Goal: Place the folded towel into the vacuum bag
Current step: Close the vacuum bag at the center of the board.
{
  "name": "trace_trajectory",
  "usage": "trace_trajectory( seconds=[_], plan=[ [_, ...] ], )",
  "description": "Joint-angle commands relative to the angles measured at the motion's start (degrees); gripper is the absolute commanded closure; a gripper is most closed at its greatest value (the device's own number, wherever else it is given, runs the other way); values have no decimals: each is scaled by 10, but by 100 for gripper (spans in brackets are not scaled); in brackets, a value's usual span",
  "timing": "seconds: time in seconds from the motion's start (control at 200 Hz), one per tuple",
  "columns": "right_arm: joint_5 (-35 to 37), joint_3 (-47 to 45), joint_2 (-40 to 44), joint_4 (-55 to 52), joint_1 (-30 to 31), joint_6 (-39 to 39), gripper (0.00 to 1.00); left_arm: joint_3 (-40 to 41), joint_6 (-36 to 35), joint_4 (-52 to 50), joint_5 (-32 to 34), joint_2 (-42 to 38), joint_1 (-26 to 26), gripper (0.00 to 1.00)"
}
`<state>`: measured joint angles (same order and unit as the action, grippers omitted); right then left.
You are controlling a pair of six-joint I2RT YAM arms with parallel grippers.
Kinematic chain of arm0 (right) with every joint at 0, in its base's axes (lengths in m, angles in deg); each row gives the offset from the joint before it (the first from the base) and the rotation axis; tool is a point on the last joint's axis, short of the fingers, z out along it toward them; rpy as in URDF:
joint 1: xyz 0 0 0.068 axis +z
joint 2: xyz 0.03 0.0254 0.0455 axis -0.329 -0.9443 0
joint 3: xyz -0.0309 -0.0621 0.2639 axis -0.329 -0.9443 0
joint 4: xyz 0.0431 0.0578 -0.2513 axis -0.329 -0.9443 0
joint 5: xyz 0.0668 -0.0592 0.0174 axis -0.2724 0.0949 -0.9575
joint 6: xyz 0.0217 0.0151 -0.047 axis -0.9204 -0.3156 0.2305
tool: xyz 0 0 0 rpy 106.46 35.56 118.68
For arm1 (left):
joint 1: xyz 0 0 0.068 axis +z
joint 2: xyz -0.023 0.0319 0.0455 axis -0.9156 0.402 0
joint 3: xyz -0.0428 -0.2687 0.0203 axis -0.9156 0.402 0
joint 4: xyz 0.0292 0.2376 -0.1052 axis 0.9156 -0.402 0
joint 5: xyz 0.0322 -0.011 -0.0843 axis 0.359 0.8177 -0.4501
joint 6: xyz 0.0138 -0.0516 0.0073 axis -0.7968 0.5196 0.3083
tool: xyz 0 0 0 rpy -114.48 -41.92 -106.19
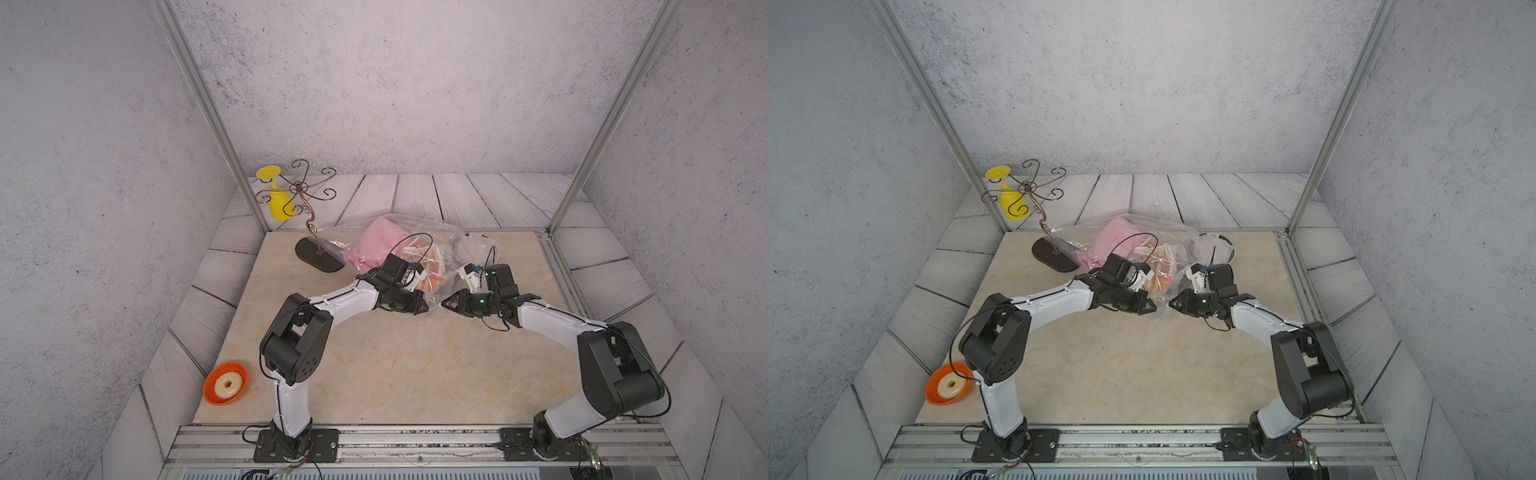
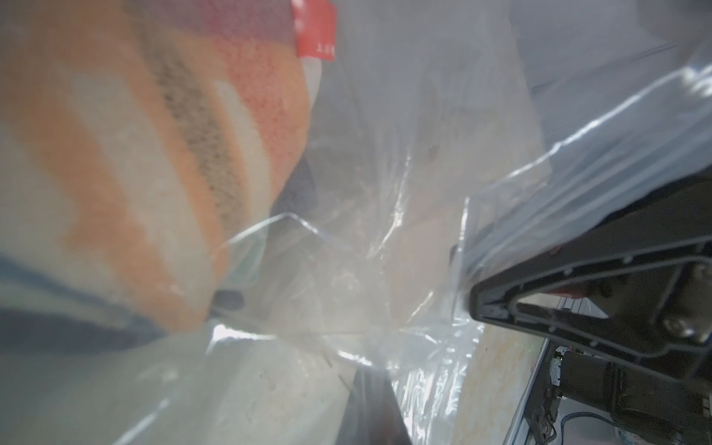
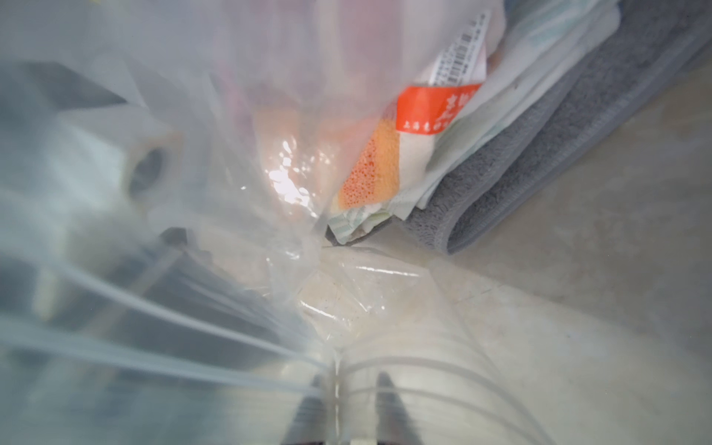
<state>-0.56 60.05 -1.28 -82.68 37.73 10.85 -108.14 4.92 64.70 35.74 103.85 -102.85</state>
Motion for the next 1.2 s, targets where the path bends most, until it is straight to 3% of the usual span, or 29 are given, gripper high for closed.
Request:
trace_trajectory(
  seconds=[0.0, 0.195, 0.285, 0.4, 0.691, 0.771, 0.986, 1.196],
  plan=[
    [-6, 10, -18, 20, 5, 0, 83, -2, -14, 11, -4, -17, -4, 100],
    [-17, 13, -24, 28, 7, -1, 91, -3, -16, 10, 1, -21, -4, 100],
    [-23, 15, -23, 29, 11, 3, 82, -2, -16, 10, 4, -22, -4, 100],
    [-22, 18, -28, 22, 14, 5, 78, 1, -16, 11, 9, -25, -4, 100],
    [11, 11, -26, 22, 14, -5, 96, 5, -17, 6, 16, -30, -4, 100],
    [37, 6, -15, 40, 14, -25, 100, 7, -25, -2, 17, -33, -4, 100],
    [129, 0, 11, 86, 13, -134, 100, 25, -74, -31, 2, -51, -14, 100],
    [142, -9, 5, 164, 12, -228, 100, 54, -98, -24, -20, -73, -17, 100]
  ],
)
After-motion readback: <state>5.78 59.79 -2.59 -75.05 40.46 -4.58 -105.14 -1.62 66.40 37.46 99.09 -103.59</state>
